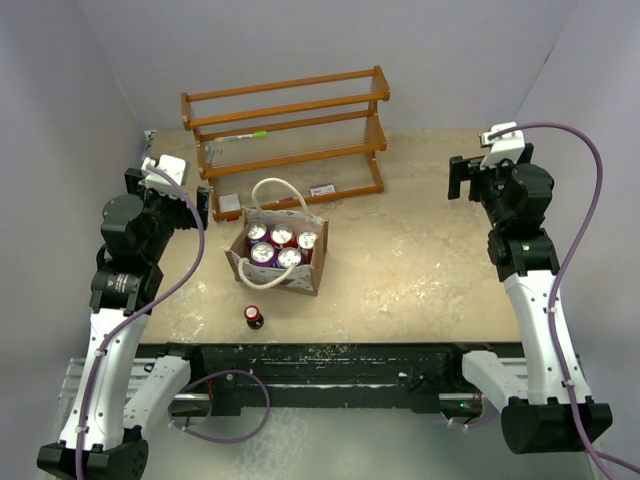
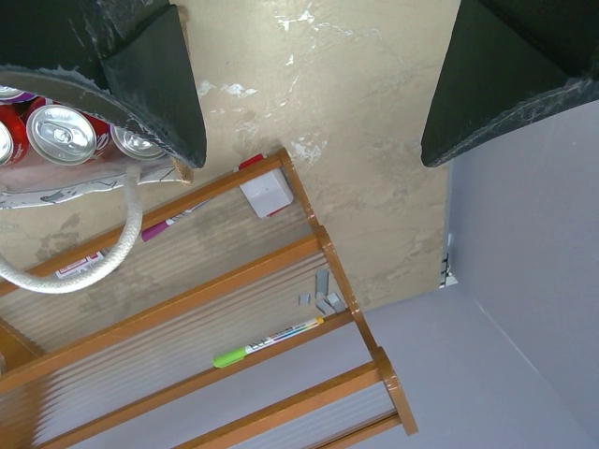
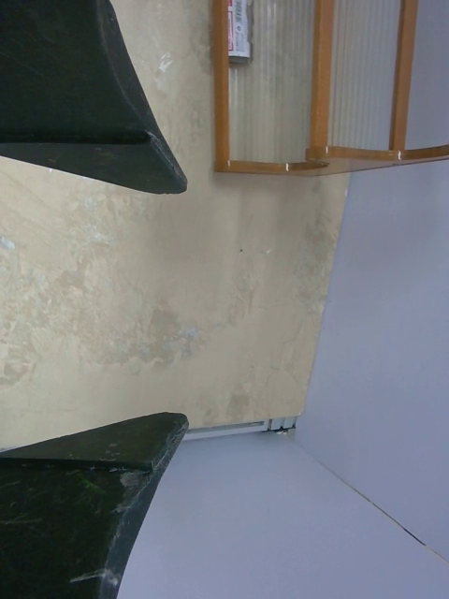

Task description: Place the beverage into the canvas bag

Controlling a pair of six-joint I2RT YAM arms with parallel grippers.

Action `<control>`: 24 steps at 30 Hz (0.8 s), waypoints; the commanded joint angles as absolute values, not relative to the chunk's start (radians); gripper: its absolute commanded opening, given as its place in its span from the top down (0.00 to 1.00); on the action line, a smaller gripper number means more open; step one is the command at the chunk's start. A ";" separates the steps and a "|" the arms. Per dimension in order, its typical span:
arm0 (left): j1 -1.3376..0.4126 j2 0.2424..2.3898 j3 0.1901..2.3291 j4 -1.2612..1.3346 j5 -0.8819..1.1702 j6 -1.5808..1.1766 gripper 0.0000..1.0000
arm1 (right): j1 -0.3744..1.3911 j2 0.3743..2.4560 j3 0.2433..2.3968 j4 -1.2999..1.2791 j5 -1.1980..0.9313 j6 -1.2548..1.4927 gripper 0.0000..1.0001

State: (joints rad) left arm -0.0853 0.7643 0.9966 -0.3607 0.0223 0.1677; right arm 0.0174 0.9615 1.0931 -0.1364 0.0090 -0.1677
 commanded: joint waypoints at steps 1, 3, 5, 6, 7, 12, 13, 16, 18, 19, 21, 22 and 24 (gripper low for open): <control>-0.078 0.750 1.040 -0.330 0.013 0.170 0.01 | 0.012 0.945 1.112 -0.112 0.011 -0.178 0.00; -0.077 0.747 1.041 -0.332 0.014 0.170 0.01 | 0.012 0.944 1.111 -0.112 0.011 -0.179 0.00; -0.077 0.746 1.041 -0.334 0.018 0.171 0.01 | 0.012 0.945 1.109 -0.112 0.009 -0.180 0.00; -0.077 0.745 1.041 -0.334 0.019 0.171 0.01 | 0.012 0.945 1.109 -0.112 0.009 -0.180 0.00; -0.077 0.745 1.041 -0.334 0.021 0.171 0.01 | 0.011 0.945 1.109 -0.112 0.008 -0.180 0.00; -0.077 0.747 1.040 -0.333 0.021 0.172 0.01 | 0.012 0.946 1.108 -0.112 0.007 -0.182 0.00; -0.077 0.747 1.040 -0.332 0.021 0.172 0.01 | 0.011 0.946 1.106 -0.111 0.006 -0.184 0.00; -0.077 0.746 1.040 -0.332 0.024 0.172 0.01 | 0.011 0.946 1.106 -0.111 0.006 -0.185 0.00; -0.076 0.747 1.041 -0.331 0.025 0.172 0.01 | 0.011 0.946 1.105 -0.110 0.006 -0.186 0.00; -0.077 0.747 1.043 -0.333 0.026 0.171 0.01 | 0.011 0.946 1.104 -0.109 0.006 -0.186 0.00; -0.077 0.747 1.042 -0.332 0.026 0.171 0.01 | 0.011 0.946 1.104 -0.109 0.006 -0.187 0.00; -0.077 0.746 1.041 -0.331 0.026 0.171 0.01 | 0.011 0.946 1.103 -0.109 0.006 -0.187 0.00; -0.077 0.745 1.041 -0.332 0.024 0.170 0.01 | 0.011 0.946 1.103 -0.109 0.005 -0.187 0.00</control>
State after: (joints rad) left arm -0.0853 0.7563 0.9966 -0.3611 0.0227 0.1684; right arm 0.0166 0.9615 1.0931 -0.1364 0.0086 -0.1749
